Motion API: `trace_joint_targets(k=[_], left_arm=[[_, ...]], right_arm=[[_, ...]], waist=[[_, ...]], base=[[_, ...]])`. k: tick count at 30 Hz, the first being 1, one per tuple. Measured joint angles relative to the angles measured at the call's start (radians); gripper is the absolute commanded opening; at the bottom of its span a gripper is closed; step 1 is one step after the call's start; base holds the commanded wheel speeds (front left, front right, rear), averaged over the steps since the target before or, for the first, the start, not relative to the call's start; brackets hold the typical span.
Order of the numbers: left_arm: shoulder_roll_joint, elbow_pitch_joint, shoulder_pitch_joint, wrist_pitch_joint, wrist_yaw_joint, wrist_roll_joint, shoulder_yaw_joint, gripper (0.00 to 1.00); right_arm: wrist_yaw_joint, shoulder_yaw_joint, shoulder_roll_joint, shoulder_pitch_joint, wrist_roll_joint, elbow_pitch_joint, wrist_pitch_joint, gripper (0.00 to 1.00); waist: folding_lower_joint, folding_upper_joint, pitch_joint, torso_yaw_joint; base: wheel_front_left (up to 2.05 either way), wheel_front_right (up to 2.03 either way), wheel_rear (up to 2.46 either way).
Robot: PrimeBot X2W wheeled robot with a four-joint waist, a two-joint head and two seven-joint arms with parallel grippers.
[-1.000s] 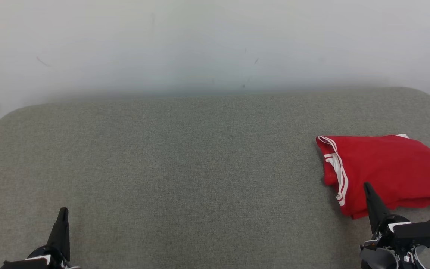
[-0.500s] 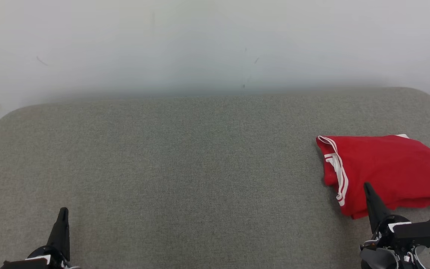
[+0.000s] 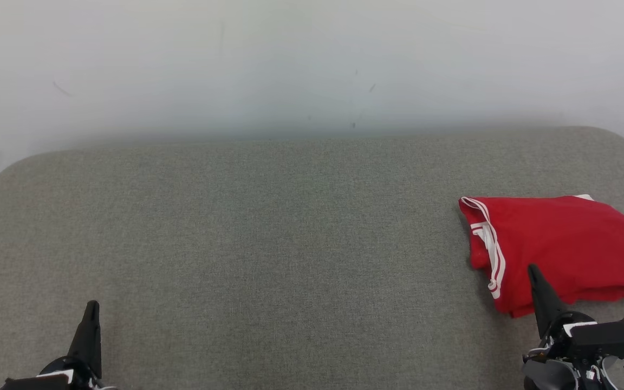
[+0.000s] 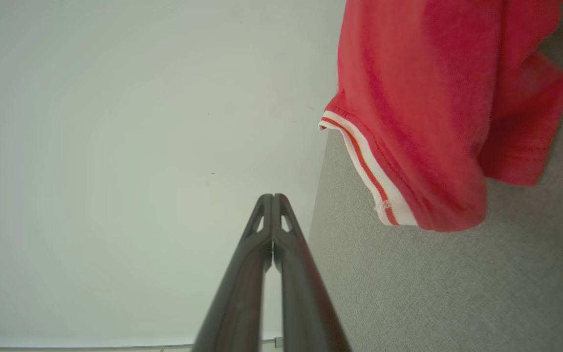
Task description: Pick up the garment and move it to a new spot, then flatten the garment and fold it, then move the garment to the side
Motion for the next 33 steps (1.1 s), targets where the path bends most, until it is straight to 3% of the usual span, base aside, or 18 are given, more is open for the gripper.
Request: trace_joint_targets(k=[33], left_arm=[[0.000, 0.000, 0.000, 0.000, 0.000, 0.000, 0.000, 0.00]], right_arm=[[0.000, 0.000, 0.000, 0.000, 0.000, 0.000, 0.000, 0.00]], waist=[[0.0000, 0.0000, 0.000, 0.000]], base=[[0.00, 0.00, 0.00]])
